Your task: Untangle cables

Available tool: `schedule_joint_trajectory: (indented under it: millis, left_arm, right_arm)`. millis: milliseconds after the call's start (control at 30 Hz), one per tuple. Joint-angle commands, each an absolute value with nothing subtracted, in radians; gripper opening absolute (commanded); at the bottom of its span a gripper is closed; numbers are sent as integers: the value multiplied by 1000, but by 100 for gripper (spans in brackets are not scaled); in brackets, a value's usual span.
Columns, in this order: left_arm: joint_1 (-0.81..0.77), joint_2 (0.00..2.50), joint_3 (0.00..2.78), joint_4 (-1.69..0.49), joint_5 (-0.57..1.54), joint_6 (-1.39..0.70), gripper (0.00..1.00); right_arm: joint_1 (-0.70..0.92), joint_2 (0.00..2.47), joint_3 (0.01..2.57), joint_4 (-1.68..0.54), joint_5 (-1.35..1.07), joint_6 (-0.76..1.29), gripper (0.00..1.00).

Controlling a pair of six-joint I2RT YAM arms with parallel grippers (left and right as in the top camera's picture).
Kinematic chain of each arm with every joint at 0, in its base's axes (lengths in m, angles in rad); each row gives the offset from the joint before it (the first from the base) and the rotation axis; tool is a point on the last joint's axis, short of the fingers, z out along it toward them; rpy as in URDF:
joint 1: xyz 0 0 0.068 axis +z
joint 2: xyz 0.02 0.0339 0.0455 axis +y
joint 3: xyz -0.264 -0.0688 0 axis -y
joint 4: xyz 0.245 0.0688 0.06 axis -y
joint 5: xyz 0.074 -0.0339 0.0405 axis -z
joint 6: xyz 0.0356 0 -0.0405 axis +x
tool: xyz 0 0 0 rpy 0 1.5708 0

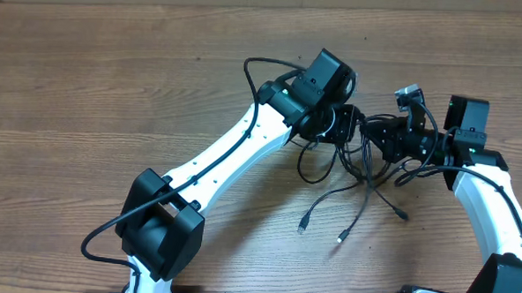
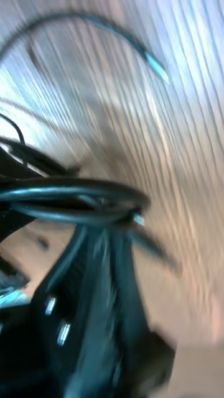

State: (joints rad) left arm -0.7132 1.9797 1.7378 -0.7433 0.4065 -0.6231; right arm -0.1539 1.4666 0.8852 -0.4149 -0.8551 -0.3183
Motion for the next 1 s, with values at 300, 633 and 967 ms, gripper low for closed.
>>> schedule_joint_trajectory:
  millis: [300, 633, 967]
  left_arm:
    - [-681, 1966, 1739, -815, 183, -828, 4]
    - [-681, 1966, 1739, -814, 231, -811, 4]
    - [-681, 1966, 1739, -789, 390, -781, 4]
  right_arm:
    - [-158, 1467, 899, -405, -862, -319, 4]
    - [-158, 1467, 899, -405, -854, -319, 7]
    - [-158, 1467, 899, -405, -854, -319, 29]
